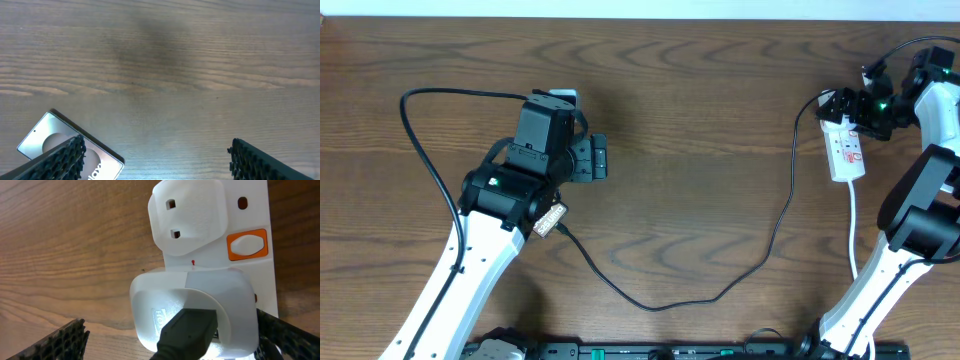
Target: Plug charger to phone and switch on socket
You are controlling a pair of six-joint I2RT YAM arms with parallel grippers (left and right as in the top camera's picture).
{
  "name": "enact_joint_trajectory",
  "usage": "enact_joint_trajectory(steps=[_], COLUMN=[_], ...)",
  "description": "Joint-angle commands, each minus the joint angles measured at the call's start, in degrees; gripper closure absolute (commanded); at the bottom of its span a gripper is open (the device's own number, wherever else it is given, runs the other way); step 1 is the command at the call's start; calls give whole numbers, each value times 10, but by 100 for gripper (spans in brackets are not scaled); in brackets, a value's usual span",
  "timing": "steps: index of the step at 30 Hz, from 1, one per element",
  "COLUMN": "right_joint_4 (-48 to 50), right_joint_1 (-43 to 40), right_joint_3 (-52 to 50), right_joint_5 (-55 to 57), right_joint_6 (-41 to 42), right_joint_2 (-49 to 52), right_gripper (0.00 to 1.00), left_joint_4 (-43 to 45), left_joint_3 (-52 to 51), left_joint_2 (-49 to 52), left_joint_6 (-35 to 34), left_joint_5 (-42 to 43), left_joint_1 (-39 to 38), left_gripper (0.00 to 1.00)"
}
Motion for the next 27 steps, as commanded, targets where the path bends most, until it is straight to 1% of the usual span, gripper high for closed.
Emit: enact_joint_trajectory(steps=[1, 4, 14, 27], right_joint_4=[-16, -15, -31, -35], right_joint_1=[28, 28, 7, 0], right_joint_3=[-21, -21, 3, 9], right_joint_5=[-70, -67, -8, 18], right_joint_6=[13, 12, 28, 42], right_joint_2=[8, 8, 7, 7], right_gripper=[1, 1, 1, 1], left_joint_4=[0, 0, 0, 0], left_joint_3=[10, 10, 10, 10], left_joint_2=[3, 3, 3, 3], left_joint_6=[4, 4, 4, 4], left_joint_5=[-3, -3, -3, -3], left_joint_1=[-1, -1, -1, -1], left_gripper=[10, 10, 10, 10])
